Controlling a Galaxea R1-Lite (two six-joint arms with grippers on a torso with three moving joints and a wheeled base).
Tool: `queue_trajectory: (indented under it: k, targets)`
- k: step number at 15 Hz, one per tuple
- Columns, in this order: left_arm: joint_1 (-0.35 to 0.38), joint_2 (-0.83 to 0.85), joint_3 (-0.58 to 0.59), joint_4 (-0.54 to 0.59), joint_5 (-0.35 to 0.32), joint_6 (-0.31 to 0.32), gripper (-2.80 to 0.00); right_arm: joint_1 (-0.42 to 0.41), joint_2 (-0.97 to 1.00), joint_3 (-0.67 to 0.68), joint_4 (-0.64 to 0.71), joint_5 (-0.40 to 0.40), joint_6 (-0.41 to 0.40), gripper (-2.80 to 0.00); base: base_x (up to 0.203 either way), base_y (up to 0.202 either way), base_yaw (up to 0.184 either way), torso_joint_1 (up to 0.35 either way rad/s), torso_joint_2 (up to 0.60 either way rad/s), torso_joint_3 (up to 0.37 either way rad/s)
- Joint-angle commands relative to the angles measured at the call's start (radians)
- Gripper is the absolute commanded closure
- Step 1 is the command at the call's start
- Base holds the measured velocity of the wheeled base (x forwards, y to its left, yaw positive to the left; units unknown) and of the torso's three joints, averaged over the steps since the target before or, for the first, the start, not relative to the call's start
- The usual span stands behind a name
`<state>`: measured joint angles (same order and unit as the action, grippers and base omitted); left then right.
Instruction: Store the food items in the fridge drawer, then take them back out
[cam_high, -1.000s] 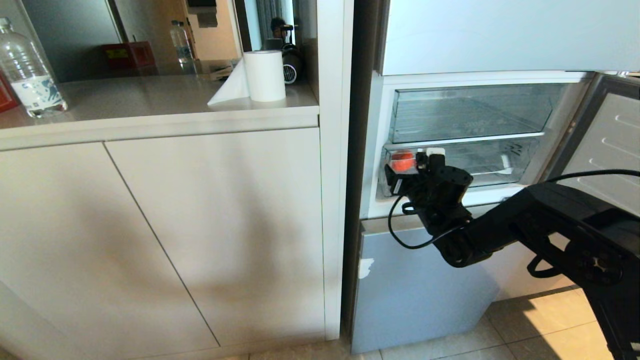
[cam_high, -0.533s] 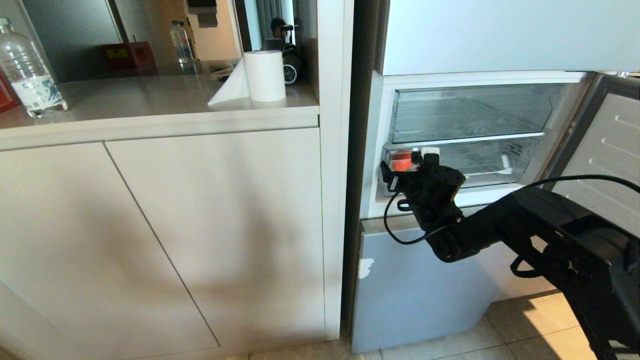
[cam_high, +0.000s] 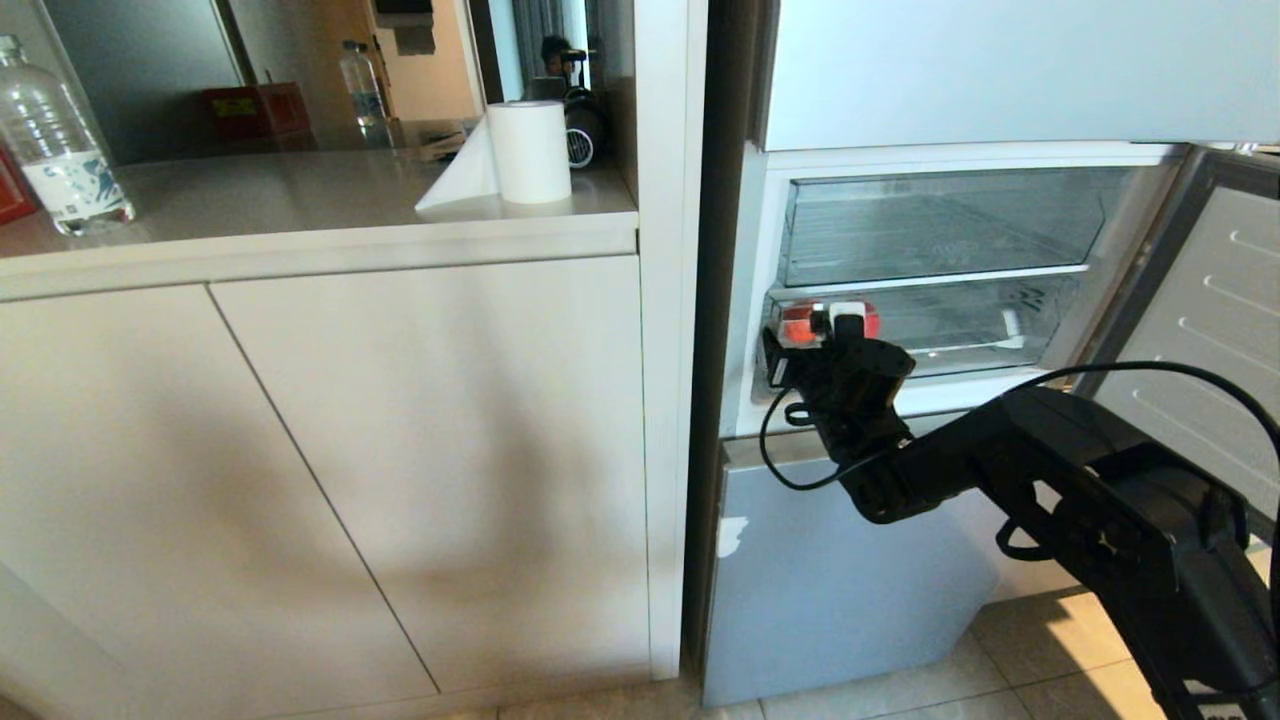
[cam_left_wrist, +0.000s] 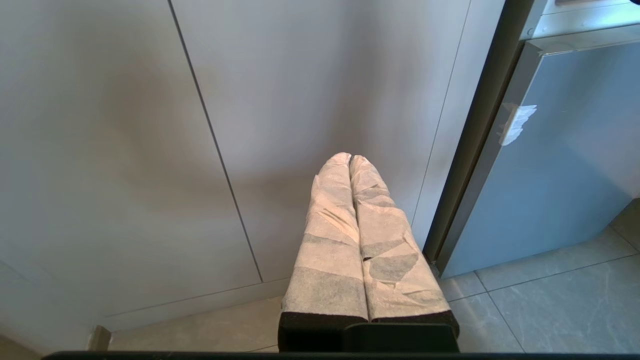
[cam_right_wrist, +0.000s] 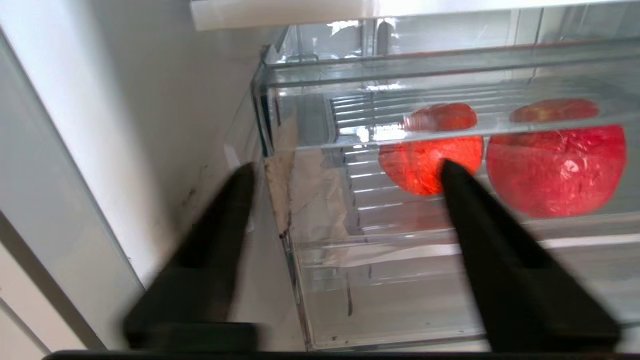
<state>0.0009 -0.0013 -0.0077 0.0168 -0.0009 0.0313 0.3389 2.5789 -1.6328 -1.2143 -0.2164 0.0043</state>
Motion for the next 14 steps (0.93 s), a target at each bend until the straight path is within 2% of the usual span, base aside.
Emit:
queue_trajectory:
  k: [1, 9, 11, 14]
  targets:
    - [0.001, 0.0, 0.0, 0.0, 0.001, 0.001, 0.0, 0.0, 0.003, -0.007, -0.006, 0.01, -0.001, 0.0, 0.0, 0.0, 0.0, 0.0, 0.0, 0.0]
    - [0.001, 0.0, 0.0, 0.0, -0.001, -0.001, 0.0, 0.014, 0.012, -0.075, 0.039, 0.031, -0.001, 0.0, 0.0, 0.0, 0.0, 0.0, 0.0, 0.0]
    - [0.001, 0.0, 0.0, 0.0, 0.001, -0.001, 0.0, 0.013, -0.008, -0.034, 0.029, 0.025, 0.002, 0.0, 0.0, 0.0, 0.0, 0.0, 0.0, 0.0]
    - [0.001, 0.0, 0.0, 0.0, -0.001, 0.001, 0.0, 0.014, -0.099, 0.104, 0.005, 0.026, 0.014, 0.0, 0.0, 0.0, 0.0, 0.0, 0.0, 0.0]
